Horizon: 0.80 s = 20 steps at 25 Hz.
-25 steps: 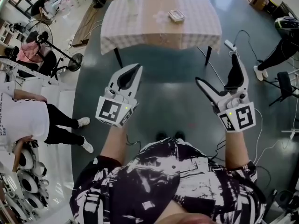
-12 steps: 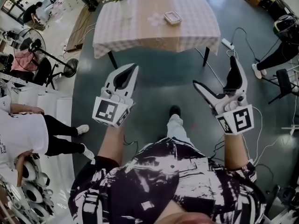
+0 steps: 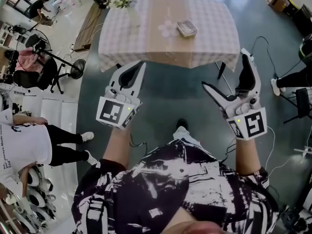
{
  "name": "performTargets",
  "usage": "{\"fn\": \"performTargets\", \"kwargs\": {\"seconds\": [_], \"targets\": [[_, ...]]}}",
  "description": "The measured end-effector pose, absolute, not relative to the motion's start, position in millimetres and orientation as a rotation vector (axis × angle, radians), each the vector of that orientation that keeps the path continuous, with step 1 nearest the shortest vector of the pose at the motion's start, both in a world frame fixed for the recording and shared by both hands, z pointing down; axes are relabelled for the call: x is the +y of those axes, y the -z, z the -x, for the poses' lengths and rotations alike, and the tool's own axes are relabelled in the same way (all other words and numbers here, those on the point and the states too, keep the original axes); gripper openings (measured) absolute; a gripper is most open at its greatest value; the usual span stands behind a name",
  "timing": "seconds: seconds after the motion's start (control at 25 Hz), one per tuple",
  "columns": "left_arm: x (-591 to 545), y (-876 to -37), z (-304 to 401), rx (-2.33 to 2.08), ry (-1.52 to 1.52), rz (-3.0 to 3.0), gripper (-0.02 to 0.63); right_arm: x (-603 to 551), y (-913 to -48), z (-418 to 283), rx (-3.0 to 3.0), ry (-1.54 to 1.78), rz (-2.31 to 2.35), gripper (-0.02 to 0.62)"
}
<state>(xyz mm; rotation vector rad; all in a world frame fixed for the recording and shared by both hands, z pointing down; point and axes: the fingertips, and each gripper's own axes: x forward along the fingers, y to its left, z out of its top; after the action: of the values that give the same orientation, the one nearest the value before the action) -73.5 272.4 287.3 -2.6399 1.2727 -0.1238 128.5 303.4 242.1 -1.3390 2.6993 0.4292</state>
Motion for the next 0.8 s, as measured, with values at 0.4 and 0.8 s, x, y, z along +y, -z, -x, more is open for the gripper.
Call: {"fn": "performTargets", "kwargs": {"seconds": [0.4, 0.8], "targets": [[160, -266, 12, 1.305, 0.158, 2.618, 0.000, 185, -220, -172, 2.726, -0.425, 1.230, 0.575], [103, -273, 12, 1.302, 0.143, 2.620, 0.000, 129, -229, -168, 2.746, -0.430, 1.226, 0.575]]}}
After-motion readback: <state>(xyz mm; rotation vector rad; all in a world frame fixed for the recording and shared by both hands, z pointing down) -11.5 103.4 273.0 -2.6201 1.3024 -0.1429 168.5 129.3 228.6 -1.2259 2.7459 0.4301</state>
